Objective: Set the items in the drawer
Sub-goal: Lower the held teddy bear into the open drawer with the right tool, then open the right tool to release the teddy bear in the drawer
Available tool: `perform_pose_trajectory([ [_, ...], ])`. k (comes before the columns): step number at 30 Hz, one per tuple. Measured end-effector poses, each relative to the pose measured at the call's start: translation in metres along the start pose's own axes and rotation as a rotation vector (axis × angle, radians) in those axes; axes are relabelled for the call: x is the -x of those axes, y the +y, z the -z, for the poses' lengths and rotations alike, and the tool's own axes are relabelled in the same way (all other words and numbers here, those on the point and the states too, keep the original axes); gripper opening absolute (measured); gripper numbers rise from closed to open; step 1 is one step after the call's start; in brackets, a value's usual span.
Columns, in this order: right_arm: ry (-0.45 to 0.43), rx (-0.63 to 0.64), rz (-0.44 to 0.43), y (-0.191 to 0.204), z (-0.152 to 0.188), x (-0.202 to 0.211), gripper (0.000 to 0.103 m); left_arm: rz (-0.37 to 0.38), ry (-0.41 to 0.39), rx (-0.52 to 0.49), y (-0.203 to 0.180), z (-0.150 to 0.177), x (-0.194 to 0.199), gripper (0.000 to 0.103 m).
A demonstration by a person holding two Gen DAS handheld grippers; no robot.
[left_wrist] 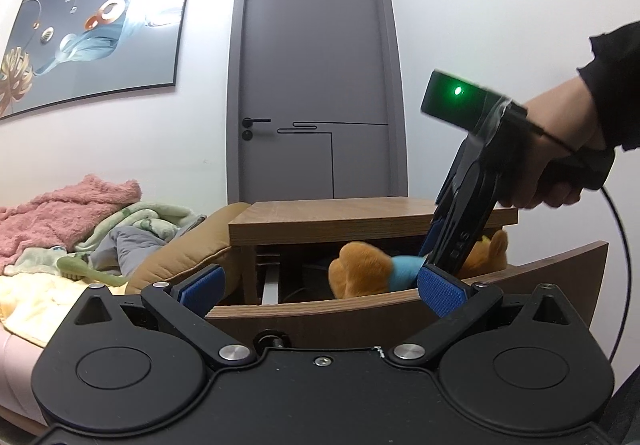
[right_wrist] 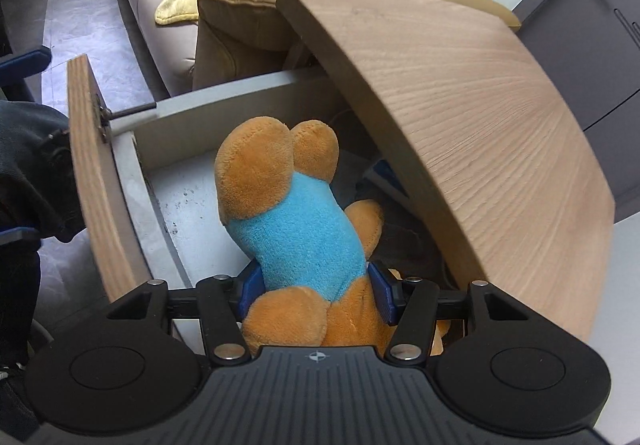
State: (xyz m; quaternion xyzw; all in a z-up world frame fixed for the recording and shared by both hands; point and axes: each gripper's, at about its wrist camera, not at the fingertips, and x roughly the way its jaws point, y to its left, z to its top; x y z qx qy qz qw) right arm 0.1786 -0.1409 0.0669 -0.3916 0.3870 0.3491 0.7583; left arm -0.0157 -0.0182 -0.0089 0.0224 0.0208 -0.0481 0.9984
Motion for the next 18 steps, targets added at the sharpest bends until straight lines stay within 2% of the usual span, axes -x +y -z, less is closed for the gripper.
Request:
perform_pose_trajectory([
  [10, 0.004, -0.006, -0.044, -0.003, 0.002, -0.033, 0.061, 0.008, 0.015, -0.004, -0.002, 0.002, -0.005, 0.102],
  [16, -0.008, -0.013, -0.055, -0.003, 0.004, -0.038, 0.064, 0.002, 0.018, -0.009, -0.002, 0.003, -0.007, 0.102],
  [18, -0.018, -0.023, -0.053, -0.004, 0.005, -0.039, 0.069, 0.000, 0.019, -0.009, -0.003, 0.003, -0.008, 0.102],
])
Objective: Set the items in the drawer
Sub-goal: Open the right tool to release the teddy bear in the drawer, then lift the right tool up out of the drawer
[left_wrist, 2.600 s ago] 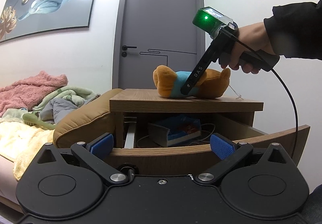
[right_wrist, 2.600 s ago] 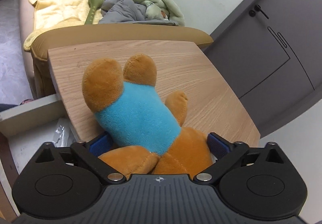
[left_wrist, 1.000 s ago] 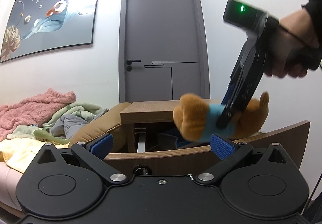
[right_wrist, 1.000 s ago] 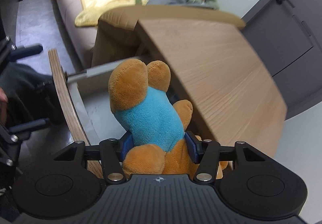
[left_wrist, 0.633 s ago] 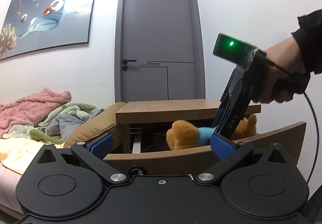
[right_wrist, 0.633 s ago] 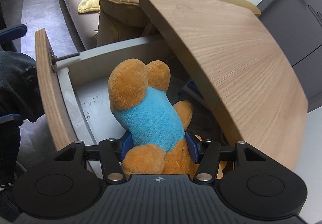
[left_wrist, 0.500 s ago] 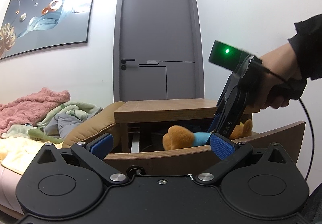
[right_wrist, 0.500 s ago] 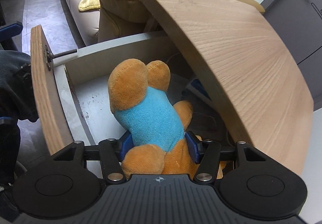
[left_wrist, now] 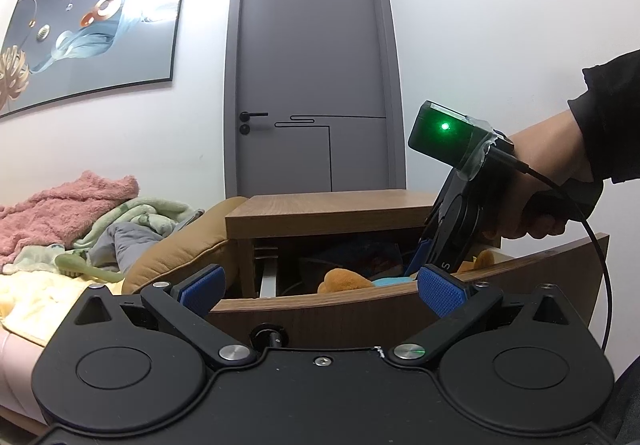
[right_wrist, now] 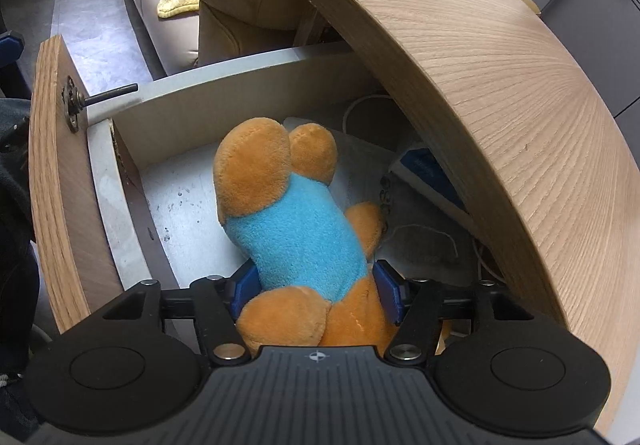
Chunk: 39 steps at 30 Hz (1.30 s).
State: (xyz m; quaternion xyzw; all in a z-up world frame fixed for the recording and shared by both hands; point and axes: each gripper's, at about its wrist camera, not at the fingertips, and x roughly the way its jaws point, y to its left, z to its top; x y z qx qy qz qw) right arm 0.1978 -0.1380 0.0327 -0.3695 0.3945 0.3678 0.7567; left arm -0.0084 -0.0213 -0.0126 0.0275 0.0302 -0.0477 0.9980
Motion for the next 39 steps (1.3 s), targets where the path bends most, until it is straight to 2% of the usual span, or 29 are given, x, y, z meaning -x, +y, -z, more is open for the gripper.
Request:
perform_pose_trajectory([
  [4, -0.012, -0.020, 0.011, -0.003, 0.001, 0.003, 0.075, -0.003, 0.000, -0.004, -0.001, 0.001, 0.001, 0.102],
  [8, -0.048, -0.035, 0.045, -0.006, 0.002, 0.018, 0.086, -0.008, -0.002, -0.004, 0.001, 0.001, 0.003, 0.102],
  [15, -0.141, -0.098, 0.087, -0.012, 0.010, 0.062, 0.093, -0.009, -0.004, 0.007, 0.005, 0.002, 0.007, 0.102],
  [19, -0.236, -0.173, 0.115, -0.016, 0.022, 0.096, 0.094, -0.021, 0.002, -0.003, 0.004, 0.002, 0.007, 0.102],
  [21, -0.292, -0.216, 0.144, -0.017, 0.031, 0.114, 0.103, -0.022, 0.001, 0.000, 0.005, 0.002, 0.008, 0.102],
  [25, -0.427, -0.246, 0.212, -0.009, 0.053, 0.145, 0.103, -0.024, 0.005, 0.007, 0.004, 0.002, 0.008, 0.102],
  [27, -0.496, -0.304, 0.218, -0.006, 0.067, 0.155, 0.103, -0.022, 0.005, 0.009, 0.004, 0.001, 0.008, 0.102],
  [34, -0.702, -0.452, 0.260, 0.025, 0.118, 0.163, 0.103, -0.022, -0.001, 0.005, 0.001, 0.001, 0.006, 0.102],
  [39, -0.837, -0.603, 0.223, 0.041, 0.158, 0.153, 0.103, -0.029, 0.013, 0.012, 0.001, 0.002, 0.002, 0.102],
])
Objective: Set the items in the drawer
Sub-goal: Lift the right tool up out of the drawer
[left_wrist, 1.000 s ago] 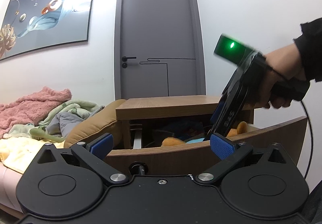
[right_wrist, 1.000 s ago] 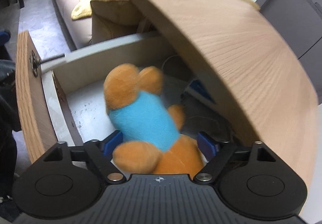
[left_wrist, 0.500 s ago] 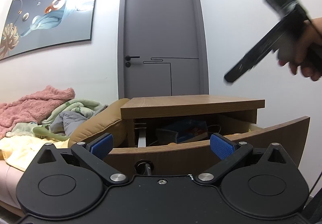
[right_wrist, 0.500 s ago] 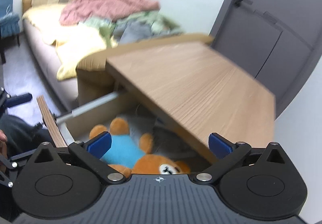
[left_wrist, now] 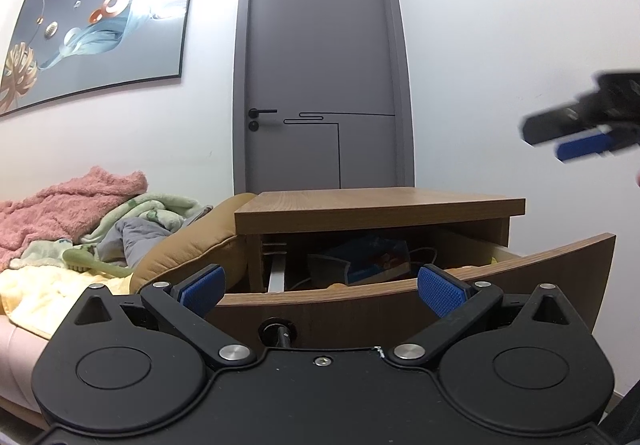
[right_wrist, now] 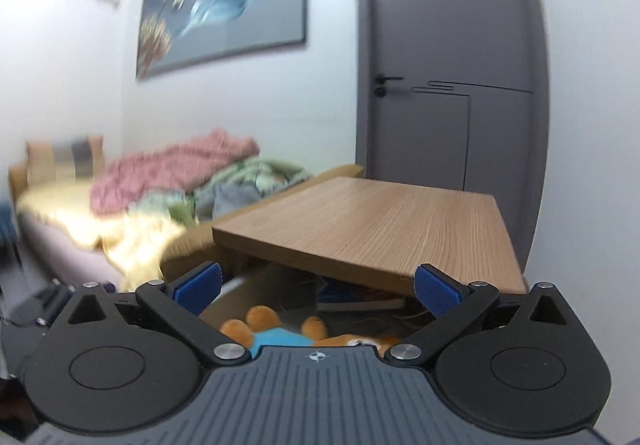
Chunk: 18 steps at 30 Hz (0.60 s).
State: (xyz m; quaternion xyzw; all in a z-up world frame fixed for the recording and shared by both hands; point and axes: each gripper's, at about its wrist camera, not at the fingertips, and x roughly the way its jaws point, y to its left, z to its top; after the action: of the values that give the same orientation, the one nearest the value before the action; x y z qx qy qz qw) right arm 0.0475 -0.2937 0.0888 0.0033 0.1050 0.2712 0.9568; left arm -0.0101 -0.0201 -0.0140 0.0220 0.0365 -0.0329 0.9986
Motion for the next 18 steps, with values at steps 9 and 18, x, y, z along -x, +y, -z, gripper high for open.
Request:
perform_pose_trajectory([
  [9, -0.184, -0.120, 0.043, -0.011, 0.057, 0.018, 0.103, 0.003, 0.009, 0.006, -0.005, 0.001, -0.006, 0.102],
  [18, -0.268, -0.199, 0.096, -0.026, 0.092, 0.005, 0.103, 0.004, 0.019, 0.001, -0.010, 0.003, -0.012, 0.102],
])
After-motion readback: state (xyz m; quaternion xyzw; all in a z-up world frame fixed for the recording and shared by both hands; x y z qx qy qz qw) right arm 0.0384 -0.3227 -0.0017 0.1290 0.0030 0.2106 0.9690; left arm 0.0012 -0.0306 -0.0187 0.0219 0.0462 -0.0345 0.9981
